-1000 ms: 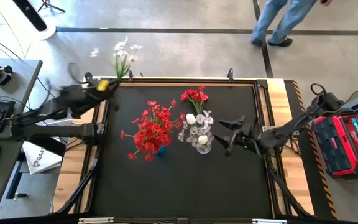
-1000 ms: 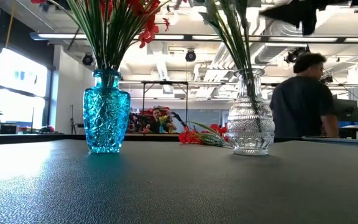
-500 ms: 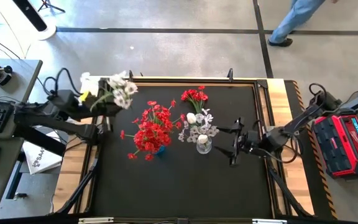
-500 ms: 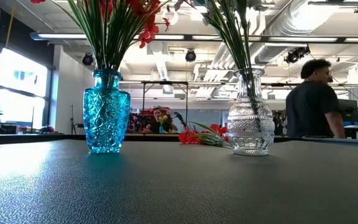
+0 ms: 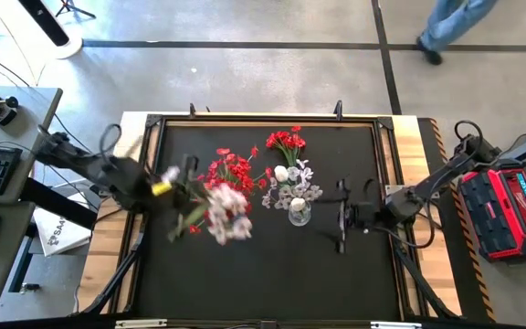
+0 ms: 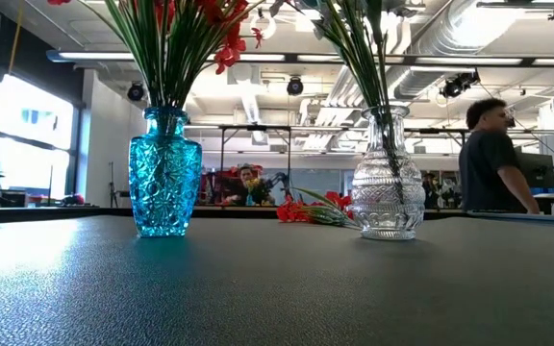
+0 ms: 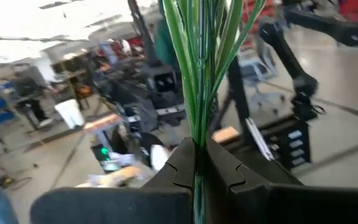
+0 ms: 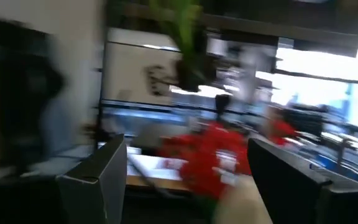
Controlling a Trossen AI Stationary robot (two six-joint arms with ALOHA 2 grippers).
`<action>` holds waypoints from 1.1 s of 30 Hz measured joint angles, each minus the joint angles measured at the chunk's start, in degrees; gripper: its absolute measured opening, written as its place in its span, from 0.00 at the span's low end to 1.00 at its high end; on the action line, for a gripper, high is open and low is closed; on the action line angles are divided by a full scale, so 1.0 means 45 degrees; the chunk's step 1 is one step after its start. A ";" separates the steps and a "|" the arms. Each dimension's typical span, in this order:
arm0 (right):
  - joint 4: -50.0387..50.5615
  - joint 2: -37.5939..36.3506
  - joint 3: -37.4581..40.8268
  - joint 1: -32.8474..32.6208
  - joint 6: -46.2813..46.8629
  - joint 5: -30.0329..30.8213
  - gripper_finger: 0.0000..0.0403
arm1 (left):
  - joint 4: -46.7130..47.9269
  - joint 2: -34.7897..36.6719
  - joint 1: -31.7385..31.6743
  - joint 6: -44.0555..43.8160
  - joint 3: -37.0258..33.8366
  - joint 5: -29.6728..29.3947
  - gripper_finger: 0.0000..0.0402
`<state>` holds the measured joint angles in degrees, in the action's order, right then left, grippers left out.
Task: Sort flowers into vase by color
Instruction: Put the white flowers into the transparent vase
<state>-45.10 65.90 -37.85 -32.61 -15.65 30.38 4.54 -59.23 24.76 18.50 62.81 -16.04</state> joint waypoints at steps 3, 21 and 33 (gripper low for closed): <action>-0.0032 0.0352 0.0000 0.0179 -0.0519 -0.2827 0.65 | -0.0038 -0.0945 0.0357 -0.0092 0.0215 -0.0265 0.00; 0.2007 0.4583 -0.5300 0.1641 -0.3309 -0.0637 0.65 | -0.1686 -0.3901 0.0426 0.1159 0.0233 -0.3755 0.01; 0.5157 0.6045 -0.8509 0.1657 -0.2683 -0.0626 0.31 | -0.1522 -0.3836 0.0431 0.1259 0.0233 -0.4270 0.01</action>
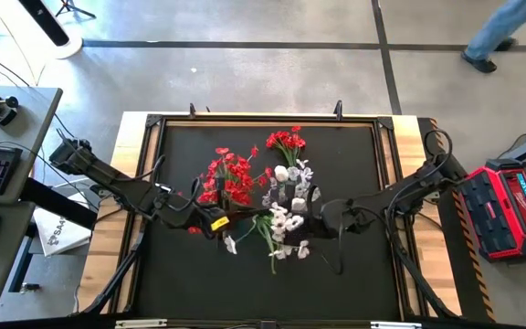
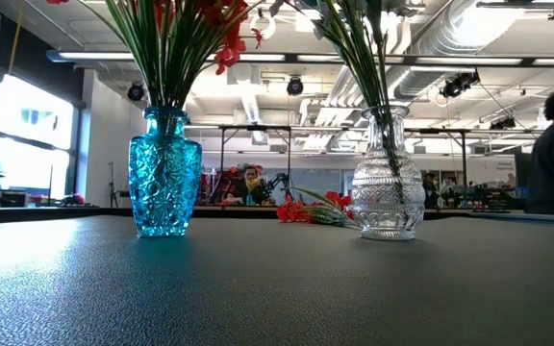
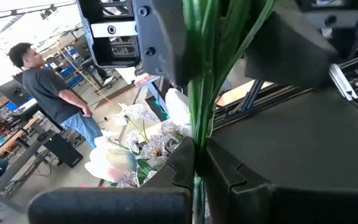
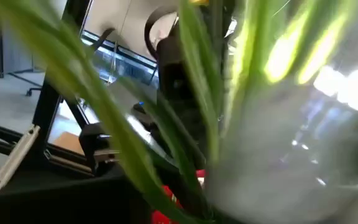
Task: Sort flowers into vase by color
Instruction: Put the white flowers into the transparent vase
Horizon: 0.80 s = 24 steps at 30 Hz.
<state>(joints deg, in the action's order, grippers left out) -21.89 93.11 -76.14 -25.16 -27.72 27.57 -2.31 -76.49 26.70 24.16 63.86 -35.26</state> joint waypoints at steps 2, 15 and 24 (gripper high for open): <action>0.0160 -0.0126 -0.0030 -0.0056 0.0262 0.0032 0.21 | -0.0044 0.0005 0.0000 -0.0005 0.0000 0.0014 0.01; 0.1183 -0.1670 -0.0030 -0.1503 0.0758 0.2202 0.01 | 0.0295 0.0637 0.1194 0.1040 0.0000 -0.2287 0.26; 0.5618 -0.3959 -0.0030 -0.2729 0.4890 0.1637 0.00 | 0.0248 0.2108 0.3129 0.1360 0.0000 -0.6486 0.38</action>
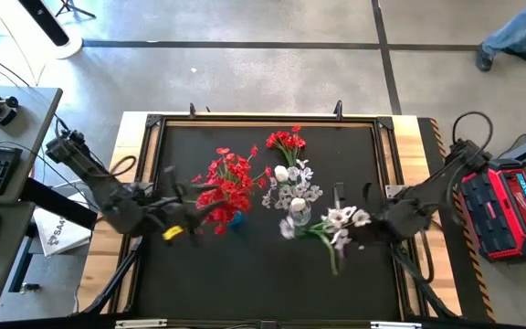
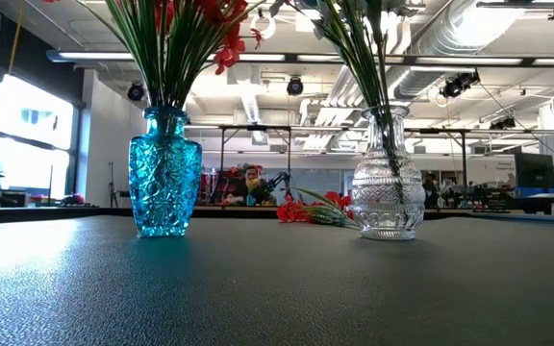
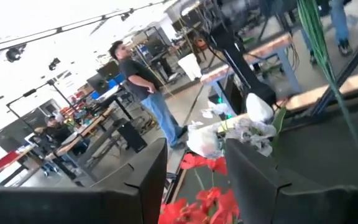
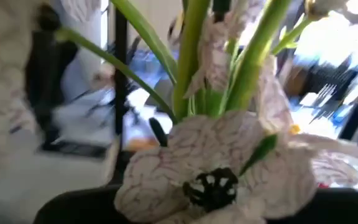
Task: Sort flowers into vase by color
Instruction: Put the white flowers into the transparent vase
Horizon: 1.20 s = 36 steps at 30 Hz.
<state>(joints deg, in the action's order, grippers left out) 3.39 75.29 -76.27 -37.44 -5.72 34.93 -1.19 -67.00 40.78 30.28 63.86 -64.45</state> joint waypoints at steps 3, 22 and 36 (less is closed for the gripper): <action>0.2740 -0.0584 -0.0010 -0.0277 0.2219 -0.0224 0.00 | 0.0000 0.0489 0.0895 -0.0045 0.0000 -0.0824 0.38; 0.7985 -0.1843 0.3009 -0.0320 1.0968 0.7462 0.00 | 0.8153 0.0914 0.5255 -0.9728 -0.0005 -0.3897 0.38; 0.3787 -0.2230 0.3496 0.1750 0.6392 0.4066 0.00 | 1.0124 0.0915 0.5298 -1.3501 -0.0010 -0.1836 0.38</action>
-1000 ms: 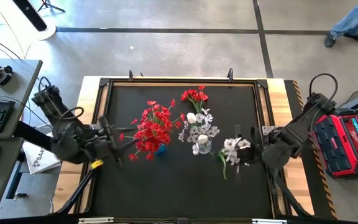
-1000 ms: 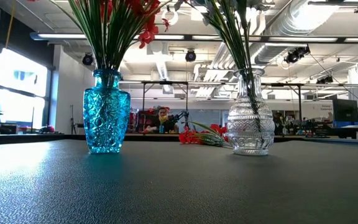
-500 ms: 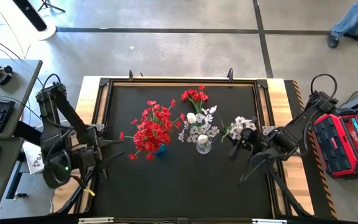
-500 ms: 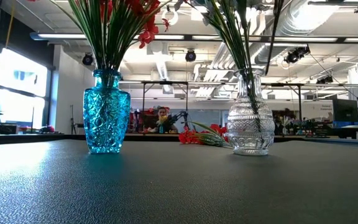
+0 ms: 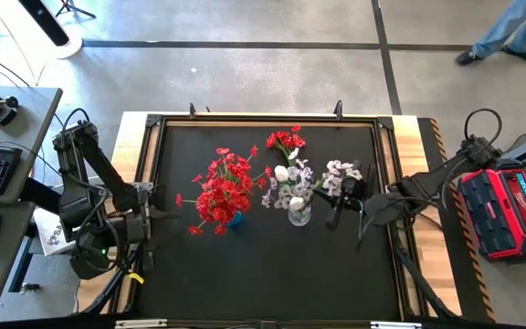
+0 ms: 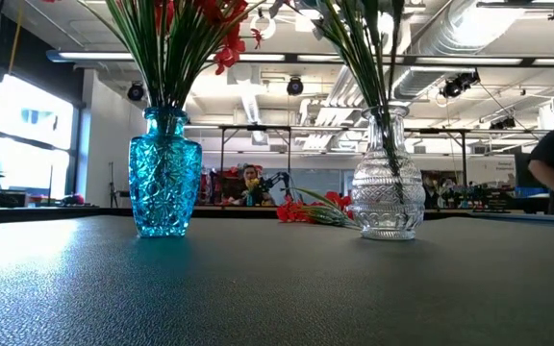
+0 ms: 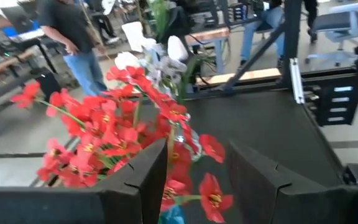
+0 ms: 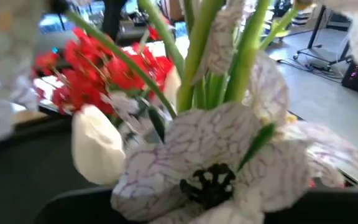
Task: Sort flowers into vase by color
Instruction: Put the white flowers into the transparent vase
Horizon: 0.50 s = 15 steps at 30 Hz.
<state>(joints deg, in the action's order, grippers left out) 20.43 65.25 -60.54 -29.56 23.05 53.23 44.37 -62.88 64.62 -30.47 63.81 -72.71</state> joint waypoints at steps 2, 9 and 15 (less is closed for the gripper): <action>0.0050 0.0000 0.0211 0.0262 0.0011 -0.0352 0.00 | -0.0007 0.0003 0.0000 -0.0171 -0.0043 0.0184 0.38; 0.0042 0.0005 0.0739 0.0703 -0.0138 -0.1443 0.00 | -0.0106 -0.0005 0.0000 -0.0589 -0.0376 0.0510 0.38; 0.0087 0.0460 0.0739 0.0741 -0.0244 -0.1990 0.00 | -0.0117 -0.0012 0.0000 -0.0786 -0.0486 0.0533 0.38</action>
<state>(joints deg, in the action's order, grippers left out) 20.82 67.32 -57.21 -26.23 21.95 44.28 43.84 -62.94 64.62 -34.01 61.63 -70.31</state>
